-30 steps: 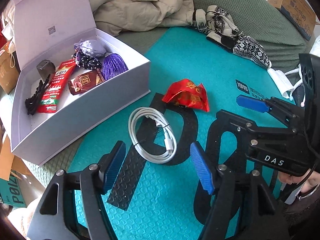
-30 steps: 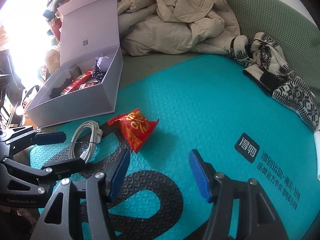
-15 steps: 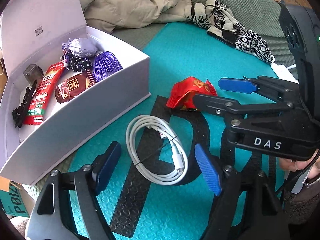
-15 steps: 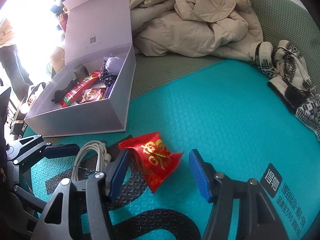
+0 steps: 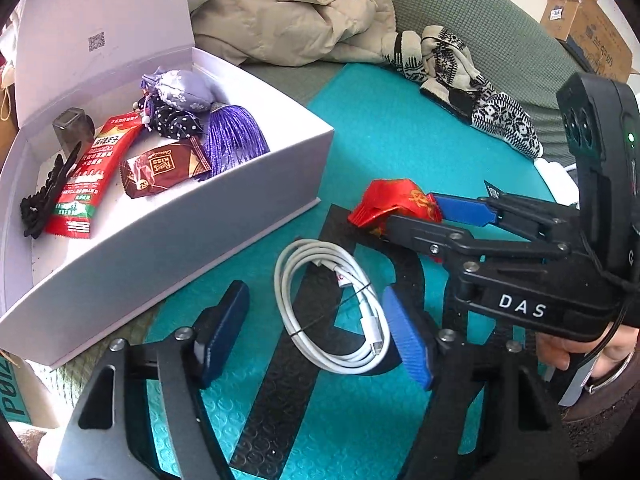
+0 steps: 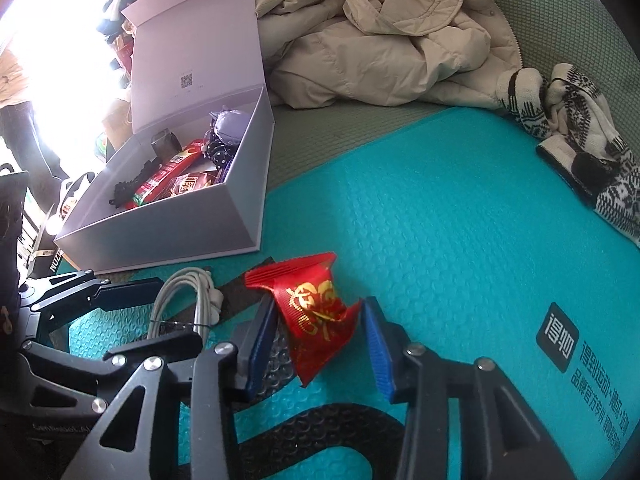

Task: Organize objects
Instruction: 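Grasp the red candy wrapper with right tool while left grasps the white cable, then lift and carry the cable with left tool while right carries wrapper toward box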

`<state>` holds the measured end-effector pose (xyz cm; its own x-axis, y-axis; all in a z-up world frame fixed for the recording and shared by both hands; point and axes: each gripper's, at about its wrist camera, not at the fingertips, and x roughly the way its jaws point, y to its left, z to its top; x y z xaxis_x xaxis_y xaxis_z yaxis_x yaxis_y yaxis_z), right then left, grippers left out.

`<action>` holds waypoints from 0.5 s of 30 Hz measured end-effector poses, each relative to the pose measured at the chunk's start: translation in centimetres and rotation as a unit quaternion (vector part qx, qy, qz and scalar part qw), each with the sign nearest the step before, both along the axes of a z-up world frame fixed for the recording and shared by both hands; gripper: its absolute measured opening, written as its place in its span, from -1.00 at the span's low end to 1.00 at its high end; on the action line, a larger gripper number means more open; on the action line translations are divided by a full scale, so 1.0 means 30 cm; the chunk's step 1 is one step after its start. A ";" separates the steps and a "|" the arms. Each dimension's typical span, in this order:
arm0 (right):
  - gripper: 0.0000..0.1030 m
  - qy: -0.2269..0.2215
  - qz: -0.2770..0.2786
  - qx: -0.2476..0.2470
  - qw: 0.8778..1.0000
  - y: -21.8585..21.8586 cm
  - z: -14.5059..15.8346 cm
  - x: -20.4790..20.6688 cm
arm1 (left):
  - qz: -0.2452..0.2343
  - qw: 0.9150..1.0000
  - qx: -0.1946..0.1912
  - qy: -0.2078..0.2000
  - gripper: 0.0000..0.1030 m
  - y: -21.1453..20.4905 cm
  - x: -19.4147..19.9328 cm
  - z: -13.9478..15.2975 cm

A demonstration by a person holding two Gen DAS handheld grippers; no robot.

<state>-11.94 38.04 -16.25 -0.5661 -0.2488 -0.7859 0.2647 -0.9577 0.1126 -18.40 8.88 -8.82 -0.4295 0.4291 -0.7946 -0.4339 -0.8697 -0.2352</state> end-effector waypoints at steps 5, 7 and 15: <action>-0.17 -0.011 -0.009 -0.004 1.000 0.023 0.004 0.072 | -0.005 1.000 0.010 -0.003 0.04 -0.013 0.020 0.000; -0.17 -0.014 -0.016 -0.001 1.000 0.036 0.006 0.107 | -0.013 1.000 0.010 -0.003 0.01 -0.008 0.039 0.003; -0.17 -0.033 -0.043 -0.001 0.999 0.100 0.011 0.256 | -0.044 0.999 0.018 -0.018 -0.02 -0.014 0.133 0.012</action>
